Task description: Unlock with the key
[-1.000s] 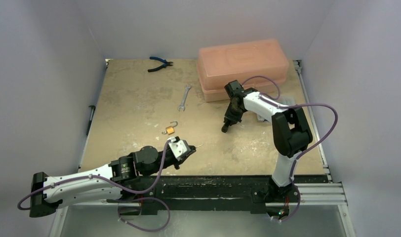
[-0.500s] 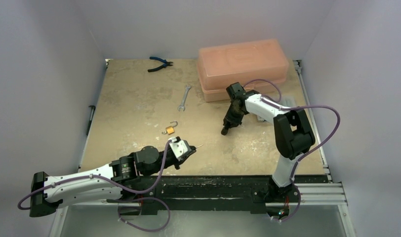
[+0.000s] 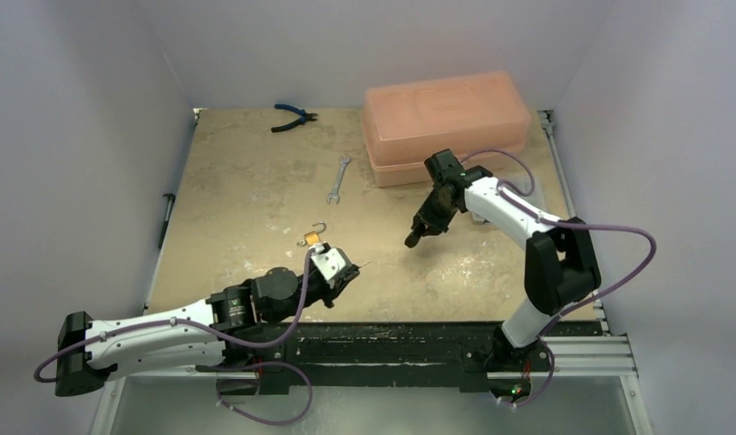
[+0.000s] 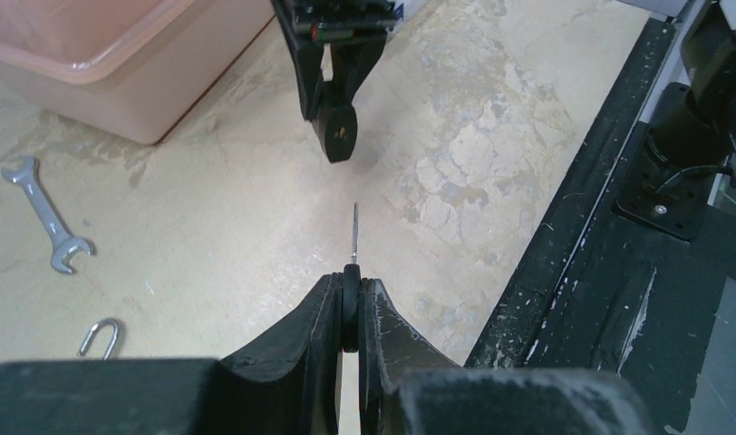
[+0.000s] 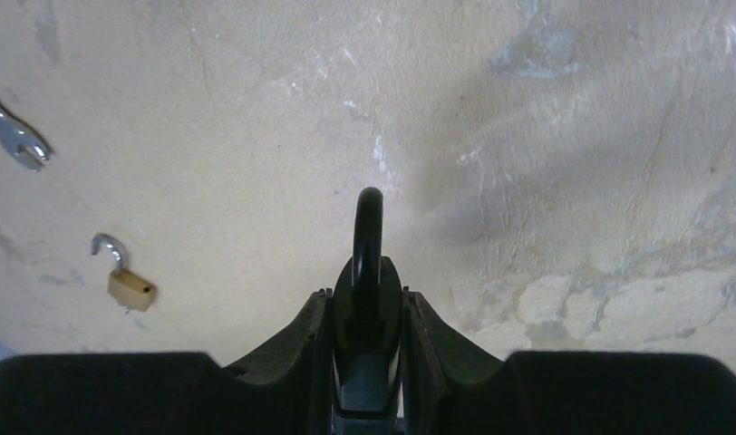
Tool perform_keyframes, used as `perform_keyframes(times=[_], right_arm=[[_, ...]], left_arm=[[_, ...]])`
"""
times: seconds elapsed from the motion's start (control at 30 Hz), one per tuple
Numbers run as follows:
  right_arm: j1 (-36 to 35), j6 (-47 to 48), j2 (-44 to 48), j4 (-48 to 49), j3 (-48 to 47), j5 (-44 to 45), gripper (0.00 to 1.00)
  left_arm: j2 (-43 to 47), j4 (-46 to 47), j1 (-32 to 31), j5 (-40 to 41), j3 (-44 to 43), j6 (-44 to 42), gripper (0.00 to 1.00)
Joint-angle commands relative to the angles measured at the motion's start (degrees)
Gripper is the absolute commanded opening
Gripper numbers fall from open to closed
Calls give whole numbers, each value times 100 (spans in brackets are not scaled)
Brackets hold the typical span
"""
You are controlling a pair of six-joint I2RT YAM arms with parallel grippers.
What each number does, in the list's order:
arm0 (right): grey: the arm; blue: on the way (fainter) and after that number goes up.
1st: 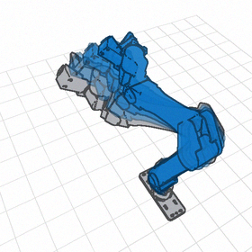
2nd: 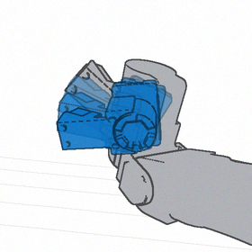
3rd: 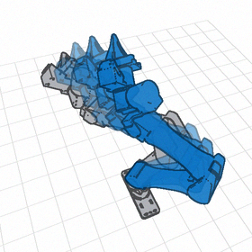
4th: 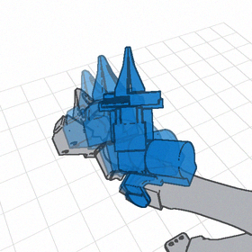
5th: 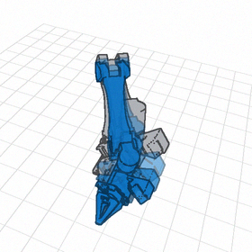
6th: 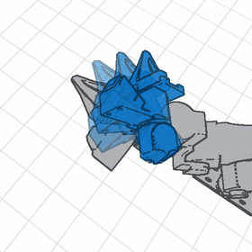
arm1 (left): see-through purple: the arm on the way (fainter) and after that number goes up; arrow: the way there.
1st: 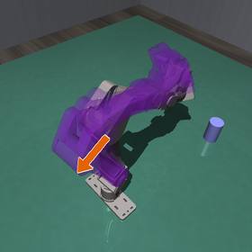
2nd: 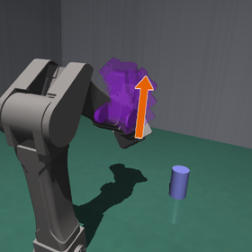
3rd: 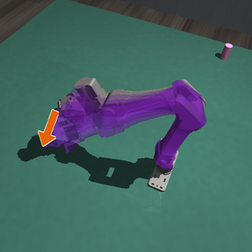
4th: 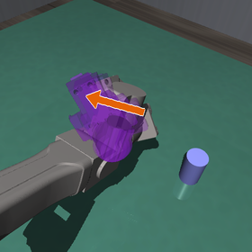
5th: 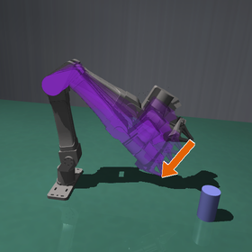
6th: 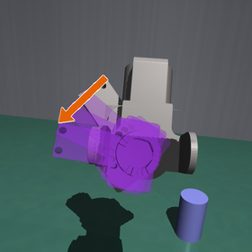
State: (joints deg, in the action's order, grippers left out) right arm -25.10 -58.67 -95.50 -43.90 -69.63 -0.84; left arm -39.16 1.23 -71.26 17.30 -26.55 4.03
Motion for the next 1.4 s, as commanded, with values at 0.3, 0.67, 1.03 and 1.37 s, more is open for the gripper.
perform_keyframes(times=[0.3, 0.67, 1.03, 1.37], right_arm=[[-7, -1138, 761, -973, 0, -737, 0], [-8, -1136, 760, -1025, 222, -1286, 0], [-9, -1198, 855, -1015, 358, -1454, 0], [-12, -1197, 851, -959, 429, -1513, 0]], left_arm=[[-656, 1260, -10, 425, -162, 828, 0], [-1619, 1688, -10, -27, -399, 891, 0], [-2181, 2176, -10, -60, -404, 938, 0], [-2693, 2498, -10, -4, -429, 892, 0]])
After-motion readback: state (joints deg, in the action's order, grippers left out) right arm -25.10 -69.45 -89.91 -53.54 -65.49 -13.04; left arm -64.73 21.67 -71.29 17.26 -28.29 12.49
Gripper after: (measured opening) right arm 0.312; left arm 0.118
